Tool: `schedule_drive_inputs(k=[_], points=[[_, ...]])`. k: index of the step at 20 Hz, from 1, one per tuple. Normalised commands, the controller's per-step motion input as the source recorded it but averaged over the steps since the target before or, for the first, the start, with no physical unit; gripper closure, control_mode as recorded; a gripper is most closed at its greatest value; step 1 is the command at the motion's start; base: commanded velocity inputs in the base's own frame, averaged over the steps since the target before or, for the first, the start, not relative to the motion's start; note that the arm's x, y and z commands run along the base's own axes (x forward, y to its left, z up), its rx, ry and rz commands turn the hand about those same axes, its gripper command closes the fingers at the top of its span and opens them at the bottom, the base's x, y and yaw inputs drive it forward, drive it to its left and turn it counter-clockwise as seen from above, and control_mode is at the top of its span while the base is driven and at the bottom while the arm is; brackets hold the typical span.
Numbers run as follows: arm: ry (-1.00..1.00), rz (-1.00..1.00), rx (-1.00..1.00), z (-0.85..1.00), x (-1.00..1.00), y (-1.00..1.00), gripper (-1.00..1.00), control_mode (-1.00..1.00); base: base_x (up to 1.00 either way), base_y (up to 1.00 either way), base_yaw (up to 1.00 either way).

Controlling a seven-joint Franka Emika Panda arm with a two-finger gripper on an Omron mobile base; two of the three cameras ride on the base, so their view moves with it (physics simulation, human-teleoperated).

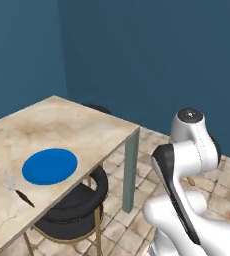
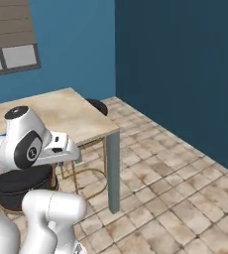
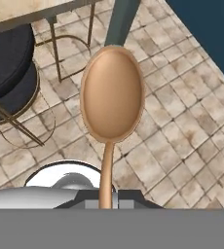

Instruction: Take the fork and place it on the left side of the plate. Then take the spoon and place it on the right side of the plate. Make sure they're directly next to the plate.

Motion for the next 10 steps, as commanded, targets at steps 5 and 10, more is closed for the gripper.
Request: schedule_drive_inputs(k=[5, 10], points=[[0.0, 0.0, 0.0, 0.0, 0.0, 0.0, 1.0, 1.0, 0.81, -0.27, 0.47], [0.0, 0.0, 0.0, 0.0, 0.0, 0.0, 1.0, 1.0, 0.82, -0.17, 0.51]])
